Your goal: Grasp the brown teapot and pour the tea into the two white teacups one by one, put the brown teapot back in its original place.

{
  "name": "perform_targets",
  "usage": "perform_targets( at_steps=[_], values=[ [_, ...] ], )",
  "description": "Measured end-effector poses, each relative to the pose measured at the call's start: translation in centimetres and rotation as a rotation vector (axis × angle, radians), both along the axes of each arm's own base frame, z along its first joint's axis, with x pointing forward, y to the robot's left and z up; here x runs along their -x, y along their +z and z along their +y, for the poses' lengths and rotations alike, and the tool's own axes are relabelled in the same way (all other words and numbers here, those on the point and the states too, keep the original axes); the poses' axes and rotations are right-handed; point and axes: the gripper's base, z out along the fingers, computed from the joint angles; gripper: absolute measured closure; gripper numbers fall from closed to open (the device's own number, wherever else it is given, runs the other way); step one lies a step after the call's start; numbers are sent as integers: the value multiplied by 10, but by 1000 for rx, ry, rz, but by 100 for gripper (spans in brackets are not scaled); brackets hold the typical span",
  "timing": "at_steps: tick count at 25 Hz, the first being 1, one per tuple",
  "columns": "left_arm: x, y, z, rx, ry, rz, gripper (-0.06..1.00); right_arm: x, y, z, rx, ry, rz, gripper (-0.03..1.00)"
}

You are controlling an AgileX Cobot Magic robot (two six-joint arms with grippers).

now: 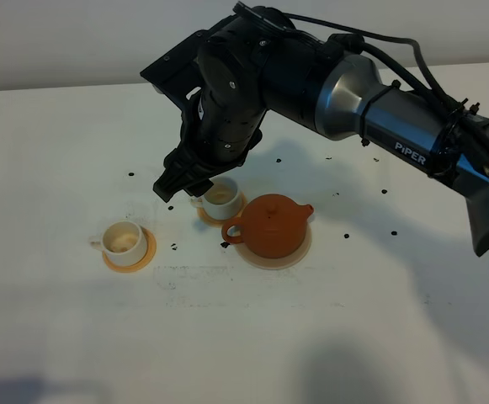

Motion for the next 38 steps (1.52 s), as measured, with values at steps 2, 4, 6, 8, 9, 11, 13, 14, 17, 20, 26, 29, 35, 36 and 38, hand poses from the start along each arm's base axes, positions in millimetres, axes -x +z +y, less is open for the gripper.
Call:
perform_targets(
  at_steps=[2,4,6,8,9,11,13,14,17,20,26,29,35,36,38],
  values=[
    [0,0,0,0,0,0,64,2,0,2,5,8,-5,41],
    [0,0,0,0,0,0,64,5,-1,7,10,23,-13,41],
    [0,0,0,0,0,0,64,7,-7,13,15,36,-12,41],
    [0,0,0,0,0,0,64,8,-16,18,24,46,0,41],
    [0,0,0,0,0,0,64,8,-24,20,34,47,12,41],
    [0,0,0,0,0,0,64,6,-37,22,52,49,32,41],
    [0,0,0,0,0,0,64,5,-47,22,69,50,43,41],
    [0,0,0,0,0,0,64,4,-48,22,75,50,42,41],
    [0,0,0,0,0,0,64,2,-55,21,90,51,44,41],
    [0,0,0,0,0,0,64,2,-59,21,97,51,49,41],
    [0,0,0,0,0,0,64,-2,-68,17,93,30,93,41],
    [0,0,0,0,0,0,64,-3,-70,16,93,24,98,41],
    [0,0,0,0,0,0,64,-8,-73,11,93,9,108,41],
    [0,0,0,0,0,0,64,-9,-75,10,93,5,112,41],
    [0,0,0,0,0,0,64,-10,-77,9,96,5,116,41]
  ],
)
